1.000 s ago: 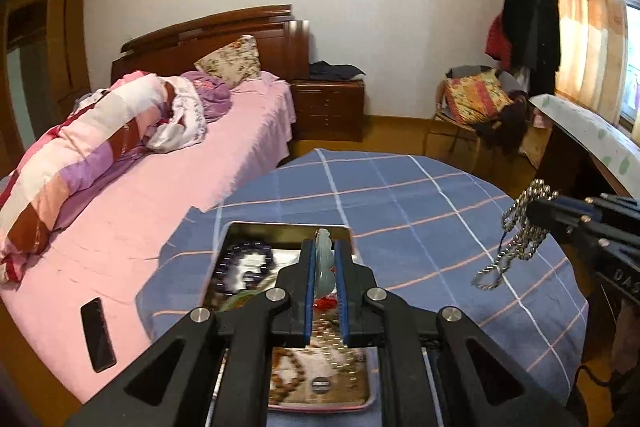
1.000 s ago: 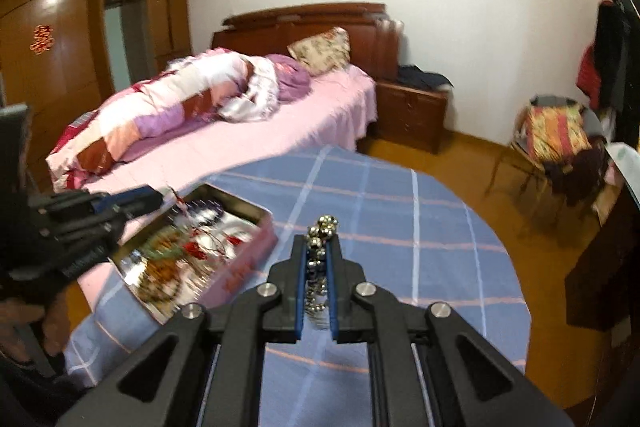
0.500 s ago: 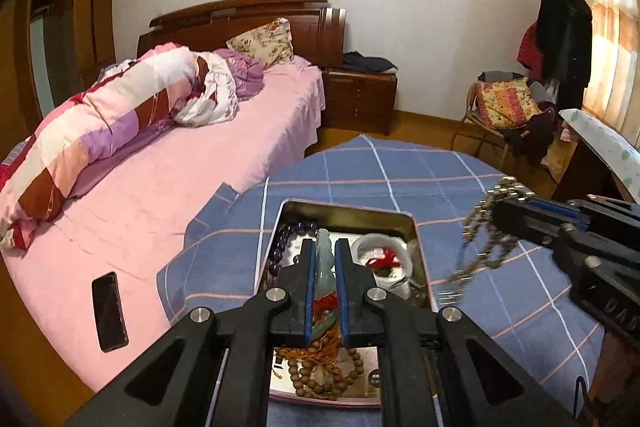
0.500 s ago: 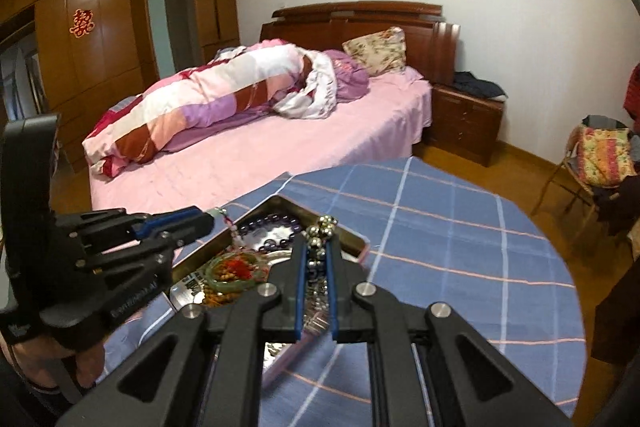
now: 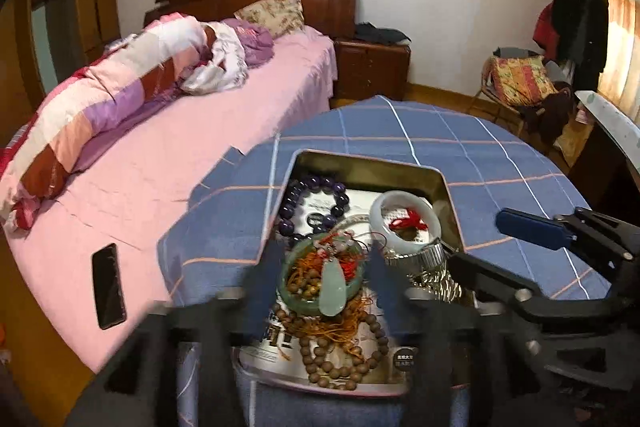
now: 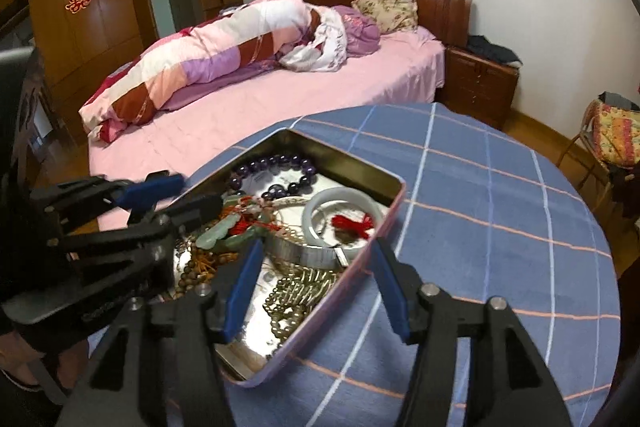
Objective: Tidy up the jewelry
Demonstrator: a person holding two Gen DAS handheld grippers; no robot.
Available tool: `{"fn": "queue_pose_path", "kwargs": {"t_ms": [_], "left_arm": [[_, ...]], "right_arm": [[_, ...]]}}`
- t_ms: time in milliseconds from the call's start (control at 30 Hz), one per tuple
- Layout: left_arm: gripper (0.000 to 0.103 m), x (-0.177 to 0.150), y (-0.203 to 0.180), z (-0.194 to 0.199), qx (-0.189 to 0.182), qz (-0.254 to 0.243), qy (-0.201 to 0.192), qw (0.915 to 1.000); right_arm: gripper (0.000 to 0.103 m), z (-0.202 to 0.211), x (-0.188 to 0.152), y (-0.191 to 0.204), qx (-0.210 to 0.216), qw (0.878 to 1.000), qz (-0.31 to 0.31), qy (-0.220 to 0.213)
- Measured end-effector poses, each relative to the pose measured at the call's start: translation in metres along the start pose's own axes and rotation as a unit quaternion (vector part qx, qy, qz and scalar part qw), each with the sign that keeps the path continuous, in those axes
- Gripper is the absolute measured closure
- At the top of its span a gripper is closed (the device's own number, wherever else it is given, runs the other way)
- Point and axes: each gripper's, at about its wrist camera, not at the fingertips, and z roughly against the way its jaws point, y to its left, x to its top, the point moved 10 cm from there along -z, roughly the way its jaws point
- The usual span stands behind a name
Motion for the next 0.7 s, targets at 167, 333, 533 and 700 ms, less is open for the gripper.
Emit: {"fn": "queue_pose_path", "kwargs": {"t_ms": [167, 333, 533, 700], "left_arm": [[0.032, 0.003, 0.008, 0.02, -0.005, 0.013, -0.023, 0.9997], [0.032, 0.007, 0.014, 0.033, 0.002, 0.017, -0.035, 0.9992], [0.032, 0.009, 0.015, 0.04, 0.005, 0.016, -0.043, 0.999], [0.032, 0.009, 0.016, 0.041, 0.005, 0.016, -0.043, 0.9989]], "right_arm": [[0.036, 0.019, 0.003, -0.009, -0.036, 0.999, -0.002, -0.015], [0.033, 0.029, 0.003, -0.009, -0.042, 0.999, -0.004, -0.025], [0.03, 0.036, 0.002, -0.004, -0.044, 0.998, -0.007, -0.034], [0.03, 0.036, 0.003, -0.003, -0.045, 0.998, -0.008, -0.037]]}}
